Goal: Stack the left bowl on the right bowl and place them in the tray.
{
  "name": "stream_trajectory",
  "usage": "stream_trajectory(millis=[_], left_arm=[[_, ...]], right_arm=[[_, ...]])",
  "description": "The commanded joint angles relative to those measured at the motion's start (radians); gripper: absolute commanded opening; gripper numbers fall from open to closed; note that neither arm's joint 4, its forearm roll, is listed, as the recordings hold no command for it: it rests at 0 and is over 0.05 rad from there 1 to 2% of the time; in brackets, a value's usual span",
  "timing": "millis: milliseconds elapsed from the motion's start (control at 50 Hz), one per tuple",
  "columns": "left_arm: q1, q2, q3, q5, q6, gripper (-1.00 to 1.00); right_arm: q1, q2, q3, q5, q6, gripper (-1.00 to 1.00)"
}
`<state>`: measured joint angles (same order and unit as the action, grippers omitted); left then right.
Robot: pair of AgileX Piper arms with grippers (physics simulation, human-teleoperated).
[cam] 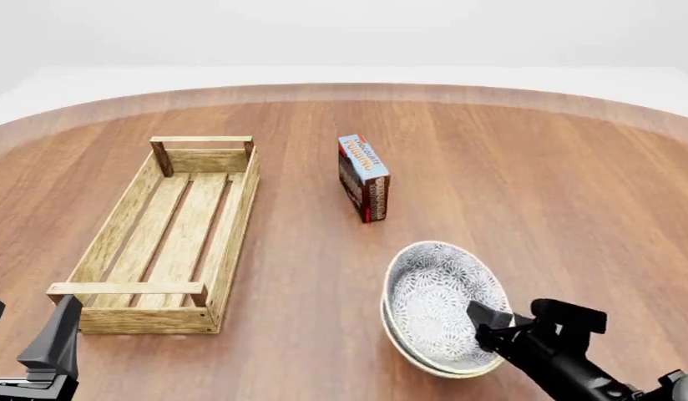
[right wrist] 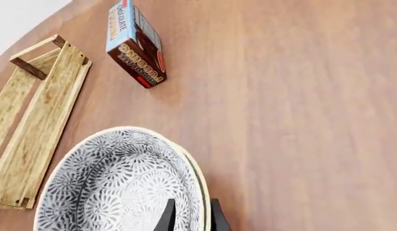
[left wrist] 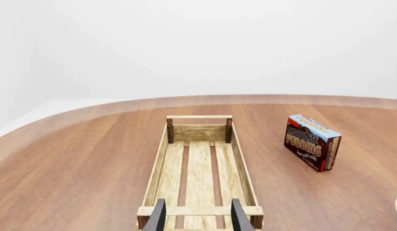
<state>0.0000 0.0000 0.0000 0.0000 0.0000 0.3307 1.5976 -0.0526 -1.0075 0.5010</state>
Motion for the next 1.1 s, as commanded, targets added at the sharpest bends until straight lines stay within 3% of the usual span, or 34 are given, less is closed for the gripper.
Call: stream_trajectory(millis=[20,120,300,340,400,540,760,780,940,1000,1100], left_arm=[[0.0,0.0,0.0,0.0,0.0,1.0],[0.0,0.0,0.0,0.0,0.0,1.0],[0.0,0.0,0.0,0.0,0.0,1.0],[0.0,0.0,0.0,0.0,0.0,1.0],[0.0,0.0,0.0,0.0,0.0,1.0],[0.0,0.0,0.0,0.0,0.0,1.0],[0.0,0.0,0.0,0.0,0.0,1.0],[0.0,0.0,0.0,0.0,0.0,1.0],[0.0,0.0,0.0,0.0,0.0,1.0],[0.0,0.0,0.0,0.0,0.0,1.0],[0.0,0.0,0.0,0.0,0.0,1.0]], right_arm=[[0.083,-0.036,0.039,0.114,-0.006,-1.0],[0.084,-0.186,0.027,0.243,-0.012,-1.0],[0.106,-0.74,-0.041,0.716,0.028,-1.0],[0.104,-0.841,-0.1,0.849,0.019,-1.0],[0.107,-0.903,-0.166,0.94,0.019,-1.0],[0.102,-0.902,-0.251,0.96,0.027,-1.0],[0.099,-0.777,-0.381,0.919,0.015,-1.0],[0.1,-0.702,-0.454,0.904,-0.007,-1.0],[0.135,-0.624,-0.575,0.923,-0.031,-1.0],[0.149,-0.546,-0.695,0.956,-0.049,-1.0],[0.156,-0.486,-0.801,0.984,-0.064,-1.0]])
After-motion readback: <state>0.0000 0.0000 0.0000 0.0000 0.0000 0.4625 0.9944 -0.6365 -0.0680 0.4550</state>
